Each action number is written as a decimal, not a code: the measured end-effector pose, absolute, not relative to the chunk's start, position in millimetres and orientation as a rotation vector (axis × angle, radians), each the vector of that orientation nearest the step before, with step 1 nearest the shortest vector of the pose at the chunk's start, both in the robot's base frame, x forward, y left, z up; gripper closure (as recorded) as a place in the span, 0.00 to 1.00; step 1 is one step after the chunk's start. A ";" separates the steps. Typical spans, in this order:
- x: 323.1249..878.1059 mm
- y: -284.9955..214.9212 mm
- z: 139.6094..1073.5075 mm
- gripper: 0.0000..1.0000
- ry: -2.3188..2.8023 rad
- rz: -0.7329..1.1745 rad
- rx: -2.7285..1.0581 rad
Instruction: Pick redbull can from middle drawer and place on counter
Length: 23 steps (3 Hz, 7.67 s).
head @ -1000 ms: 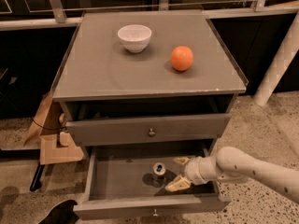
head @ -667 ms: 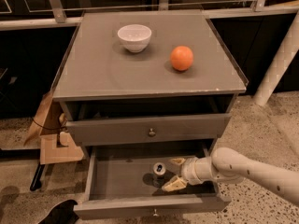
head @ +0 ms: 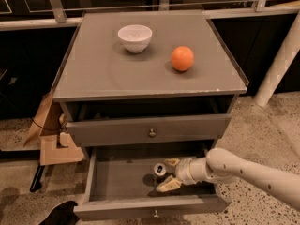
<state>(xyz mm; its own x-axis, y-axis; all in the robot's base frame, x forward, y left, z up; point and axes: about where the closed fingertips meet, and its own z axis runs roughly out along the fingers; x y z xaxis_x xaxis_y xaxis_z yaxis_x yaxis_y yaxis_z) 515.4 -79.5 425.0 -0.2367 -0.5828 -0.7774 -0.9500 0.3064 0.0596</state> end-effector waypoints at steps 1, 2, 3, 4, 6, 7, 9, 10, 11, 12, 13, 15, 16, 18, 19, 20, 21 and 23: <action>517.9 -66.2 428.0 0.28 1.883 0.747 -1.362; 518.9 -53.7 431.3 0.28 1.847 0.771 -1.369; 518.9 -53.0 431.4 0.45 1.845 0.772 -1.370; 518.9 -52.9 431.4 0.68 1.845 0.772 -1.370; 513.5 -52.6 447.5 1.00 1.832 0.801 -1.348; 508.1 -49.4 492.9 1.00 1.791 0.824 -1.343; 510.0 -48.7 679.9 1.00 1.712 0.796 -1.319; 509.6 -47.4 703.7 1.00 1.696 0.749 -1.351; 509.5 -47.0 701.8 1.00 1.697 0.753 -1.350; 511.3 -46.7 722.4 1.00 1.683 0.743 -1.339; 509.3 -45.9 781.1 1.00 1.673 0.740 -1.294; 502.0 -32.5 886.7 1.00 1.694 0.730 -1.265; 520.2 -26.6 906.1 1.00 1.726 0.751 -1.239; 587.5 -7.0 923.4 1.00 1.757 0.786 -1.172; 618.7 5.6 921.3 1.00 1.745 0.803 -1.139; 632.5 12.0 918.2 1.00 1.742 0.805 -1.135; 640.3 15.6 913.9 1.00 1.748 0.797 -1.151; 645.4 19.8 904.6 1.00 1.767 0.787 -1.181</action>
Offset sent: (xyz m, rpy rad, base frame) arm 0.0060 0.0371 0.0117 0.0875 -0.0400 0.0615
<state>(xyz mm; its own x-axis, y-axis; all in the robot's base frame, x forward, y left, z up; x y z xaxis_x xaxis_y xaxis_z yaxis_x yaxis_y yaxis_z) 645.4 19.8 904.6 -0.1954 -0.4005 -0.8952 -0.9332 0.3566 0.0442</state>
